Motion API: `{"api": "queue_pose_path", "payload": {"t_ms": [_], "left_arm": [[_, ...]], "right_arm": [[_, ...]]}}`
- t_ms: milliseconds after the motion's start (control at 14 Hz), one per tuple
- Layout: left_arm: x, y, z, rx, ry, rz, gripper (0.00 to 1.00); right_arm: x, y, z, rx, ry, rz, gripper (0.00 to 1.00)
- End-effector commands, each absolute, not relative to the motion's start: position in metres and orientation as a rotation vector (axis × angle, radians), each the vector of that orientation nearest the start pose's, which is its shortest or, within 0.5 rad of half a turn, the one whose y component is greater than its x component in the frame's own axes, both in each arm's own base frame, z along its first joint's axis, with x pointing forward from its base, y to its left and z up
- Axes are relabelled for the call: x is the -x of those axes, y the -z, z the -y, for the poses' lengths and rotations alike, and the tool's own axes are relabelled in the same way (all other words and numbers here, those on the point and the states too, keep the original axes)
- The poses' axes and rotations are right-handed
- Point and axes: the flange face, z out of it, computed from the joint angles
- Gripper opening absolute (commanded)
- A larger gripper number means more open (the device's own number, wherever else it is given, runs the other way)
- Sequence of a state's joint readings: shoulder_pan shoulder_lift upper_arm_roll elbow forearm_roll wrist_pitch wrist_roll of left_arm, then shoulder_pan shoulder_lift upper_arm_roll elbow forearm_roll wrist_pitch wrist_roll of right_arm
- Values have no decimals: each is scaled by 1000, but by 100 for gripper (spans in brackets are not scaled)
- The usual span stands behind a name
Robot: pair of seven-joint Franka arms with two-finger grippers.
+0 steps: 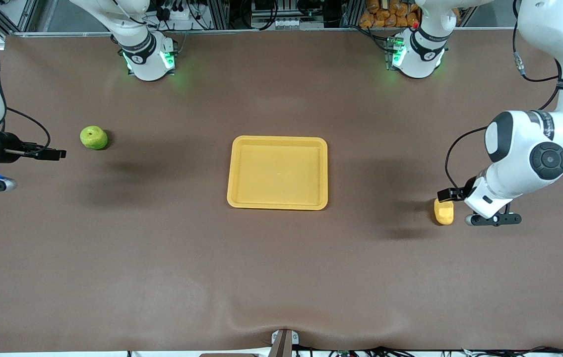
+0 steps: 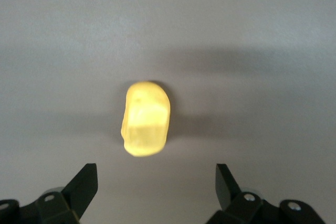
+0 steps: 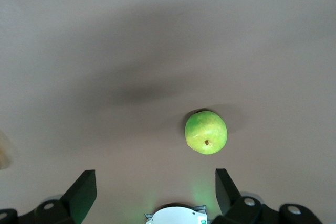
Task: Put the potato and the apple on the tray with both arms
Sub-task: 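Lower the left gripper onto the potato while the right gripper reaches the apple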
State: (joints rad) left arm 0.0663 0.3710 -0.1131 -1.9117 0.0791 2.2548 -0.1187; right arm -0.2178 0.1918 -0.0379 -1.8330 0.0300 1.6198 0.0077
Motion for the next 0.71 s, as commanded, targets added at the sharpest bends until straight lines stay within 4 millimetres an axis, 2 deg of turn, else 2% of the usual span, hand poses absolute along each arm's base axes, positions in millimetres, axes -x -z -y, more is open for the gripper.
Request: {"api": "queue_pose_path", "payload": {"t_ms": [0,214,429,643], "left_arm": [[-627,-280,15,3112,2,44,96],[-631,-259,3,3098,24,40,94],[-632,-244,3,3102,33,32,92],[-632,-234,3,3106,29,34,90]], "right_arm": [[-530,-386,153,2964,-592,-366,100],[-513,-362,164,2953,-590,-359,100],[-497,-337,162,2940,-633,-358,100],[-483,-328,161,2975,-644,-334,100]]}}
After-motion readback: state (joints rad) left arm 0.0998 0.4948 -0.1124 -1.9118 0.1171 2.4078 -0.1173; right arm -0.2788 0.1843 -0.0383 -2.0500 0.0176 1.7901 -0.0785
